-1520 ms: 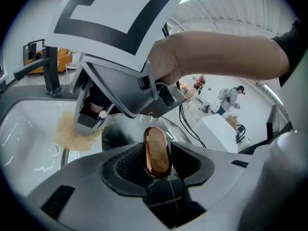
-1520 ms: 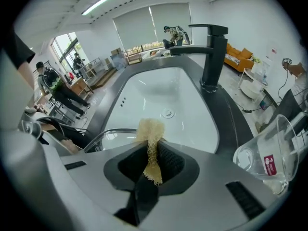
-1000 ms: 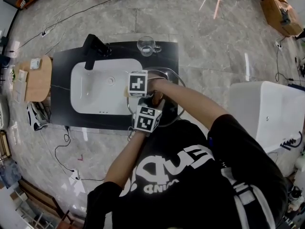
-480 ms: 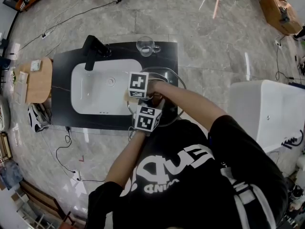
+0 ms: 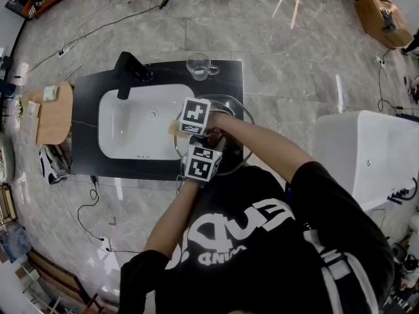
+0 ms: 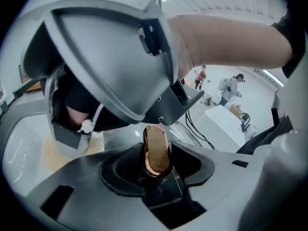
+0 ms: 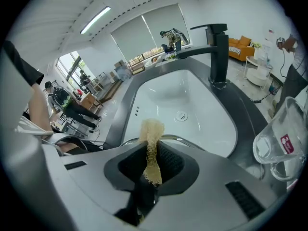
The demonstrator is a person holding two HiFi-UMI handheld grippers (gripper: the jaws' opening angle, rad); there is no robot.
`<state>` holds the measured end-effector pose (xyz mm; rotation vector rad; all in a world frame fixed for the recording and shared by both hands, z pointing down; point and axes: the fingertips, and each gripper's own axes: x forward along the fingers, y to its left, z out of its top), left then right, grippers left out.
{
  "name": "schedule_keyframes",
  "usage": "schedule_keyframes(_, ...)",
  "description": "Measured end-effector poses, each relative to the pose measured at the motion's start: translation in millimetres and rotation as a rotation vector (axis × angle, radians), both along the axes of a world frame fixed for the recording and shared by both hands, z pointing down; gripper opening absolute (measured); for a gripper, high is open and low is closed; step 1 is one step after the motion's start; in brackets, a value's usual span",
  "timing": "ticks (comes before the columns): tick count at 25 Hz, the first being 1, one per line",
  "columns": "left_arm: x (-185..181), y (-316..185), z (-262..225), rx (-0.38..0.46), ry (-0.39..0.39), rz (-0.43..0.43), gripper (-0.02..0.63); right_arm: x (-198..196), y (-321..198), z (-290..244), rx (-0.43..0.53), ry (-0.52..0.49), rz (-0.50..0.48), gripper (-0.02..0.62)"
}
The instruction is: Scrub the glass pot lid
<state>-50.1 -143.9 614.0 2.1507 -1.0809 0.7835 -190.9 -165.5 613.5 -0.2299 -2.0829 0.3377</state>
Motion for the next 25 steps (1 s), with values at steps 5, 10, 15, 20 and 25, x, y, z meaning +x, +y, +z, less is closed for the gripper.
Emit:
schedule_keyframes(5, -6.7, -5.3, -22.2, 0.038, 0.045, -0.038, 0.19, -0.2, -15.4, -24.8, 0.027, -0.071, 0.082, 0.048)
schedule_keyframes(10, -18.2, -10.7, -45.9, 0.079, 0.08, -0.082, 0.187, 3.0, -30.0, -56.0, 0.064, -0.144, 0.161, 0.048)
schedule_keyframes(15, -28.4, -12.6, -61.9, 0.104, 0.081, -0.099, 0.155, 15.6, -42.0, -91.1, 0.114, -0.227, 0.233, 0.048)
schedule_keyframes(20, -42.1, -13.5, -79.8, 0.128, 0.094, -0.13, 0.045, 41.7, -57.3, -127.5, 0.162, -0.321, 0.346, 0.048)
schedule_keyframes(25, -46.4, -15.3, -110.0, 0.185, 0.131, -0.152, 0.017, 79.8, -52.7, -154.2, 0.188, -0.406, 0.445, 0.048)
